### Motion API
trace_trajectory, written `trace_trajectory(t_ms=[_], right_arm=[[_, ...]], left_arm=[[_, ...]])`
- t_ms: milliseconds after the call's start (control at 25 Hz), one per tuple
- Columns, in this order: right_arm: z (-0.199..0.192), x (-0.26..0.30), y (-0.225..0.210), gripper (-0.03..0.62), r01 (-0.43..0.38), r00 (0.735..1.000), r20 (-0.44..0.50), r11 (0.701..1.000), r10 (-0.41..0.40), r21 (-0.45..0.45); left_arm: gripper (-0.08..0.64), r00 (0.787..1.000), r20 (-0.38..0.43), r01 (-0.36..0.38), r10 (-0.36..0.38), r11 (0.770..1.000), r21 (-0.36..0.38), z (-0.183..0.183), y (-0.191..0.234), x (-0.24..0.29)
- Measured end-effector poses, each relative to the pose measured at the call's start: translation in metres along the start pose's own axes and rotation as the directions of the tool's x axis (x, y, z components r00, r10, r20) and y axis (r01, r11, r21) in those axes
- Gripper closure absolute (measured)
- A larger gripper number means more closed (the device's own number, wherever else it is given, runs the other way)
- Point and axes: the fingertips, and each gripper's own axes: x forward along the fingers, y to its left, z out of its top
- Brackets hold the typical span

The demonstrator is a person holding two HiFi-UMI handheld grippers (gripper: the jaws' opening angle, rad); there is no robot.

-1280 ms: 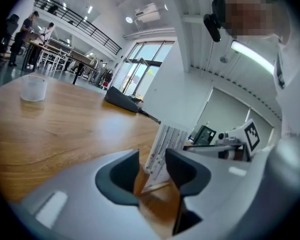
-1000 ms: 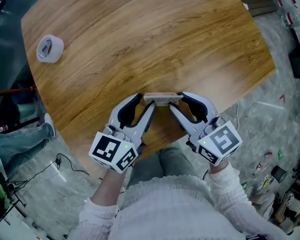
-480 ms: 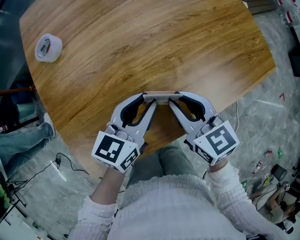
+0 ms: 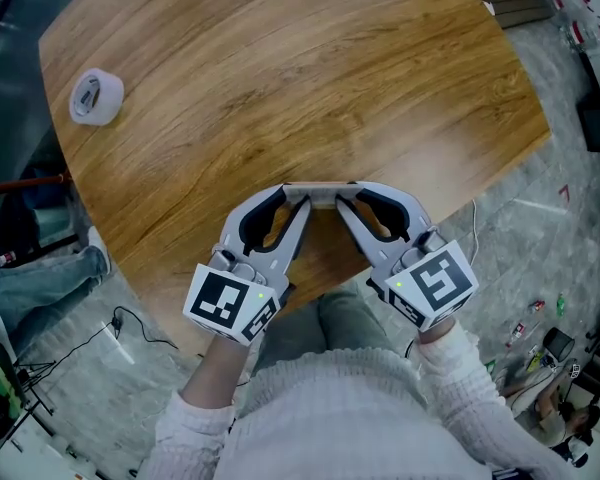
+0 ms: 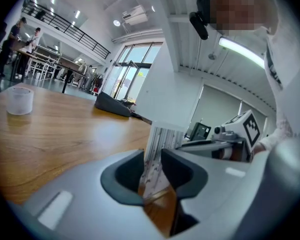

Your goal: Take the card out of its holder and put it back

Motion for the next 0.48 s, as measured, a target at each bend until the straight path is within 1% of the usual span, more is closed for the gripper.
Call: trace_trajectory(t_ms=[480], right_arm=[[0.023, -0.010, 0.003, 0.515, 0.009, 0.999, 0.053, 1.000, -0.009, -0.007]], left_arm=[[0.466, 0.999, 0.050, -0.004, 0.002, 0.999, 0.034, 0.025, -0.010, -0.006]])
